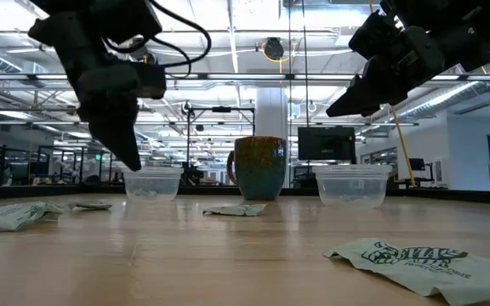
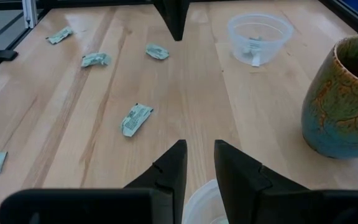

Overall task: Pick and place Stevia / Truvia into bins
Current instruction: Put the white stevia packet into the left round transparent container

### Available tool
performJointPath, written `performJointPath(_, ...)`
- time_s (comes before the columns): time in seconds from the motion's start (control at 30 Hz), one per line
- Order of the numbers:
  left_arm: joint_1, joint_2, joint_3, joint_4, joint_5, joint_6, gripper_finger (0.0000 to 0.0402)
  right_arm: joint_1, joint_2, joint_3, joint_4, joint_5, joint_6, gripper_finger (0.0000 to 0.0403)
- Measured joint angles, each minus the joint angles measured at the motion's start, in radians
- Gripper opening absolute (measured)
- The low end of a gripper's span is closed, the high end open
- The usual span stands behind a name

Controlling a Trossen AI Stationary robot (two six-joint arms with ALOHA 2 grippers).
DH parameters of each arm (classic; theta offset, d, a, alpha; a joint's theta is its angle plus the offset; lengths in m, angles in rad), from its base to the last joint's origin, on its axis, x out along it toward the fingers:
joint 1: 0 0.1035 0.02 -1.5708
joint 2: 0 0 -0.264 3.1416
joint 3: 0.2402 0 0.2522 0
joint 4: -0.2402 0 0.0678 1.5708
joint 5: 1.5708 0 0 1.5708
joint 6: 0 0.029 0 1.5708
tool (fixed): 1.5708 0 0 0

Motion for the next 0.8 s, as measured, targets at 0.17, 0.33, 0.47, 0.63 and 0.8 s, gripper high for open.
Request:
performJointPath(0.17, 0.000, -0.031, 0.001, -0.014, 0.041, -0.122, 0.0021, 0.000, 0.000, 0.000, -0.001, 0.000, 0.000, 0.0073)
performJointPath(0.33, -0.022, -0.015, 0.001, -0.089, 0.117, -0.192, 0.0053, 0.000, 0.000, 0.000, -0.015, 0.000, 0.000, 0.0073)
performJointPath(0.47, -0.050, 0.003, -0.006, -0.129, 0.108, -0.220, 0.0089, 0.000, 0.000, 0.000, -0.016, 0.000, 0.000, 0.0073)
performJointPath(0.63, -0.072, 0.043, -0.010, -0.083, 0.074, -0.192, 0.0130, 0.000, 0.000, 0.000, -0.019, 0.000, 0.000, 0.0073)
performJointPath(0.8, -0.071, 0.120, -0.011, -0.077, 0.073, -0.168, 0.0156, 0.000, 0.000, -0.001, -0.024, 0.000, 0.000, 0.0073)
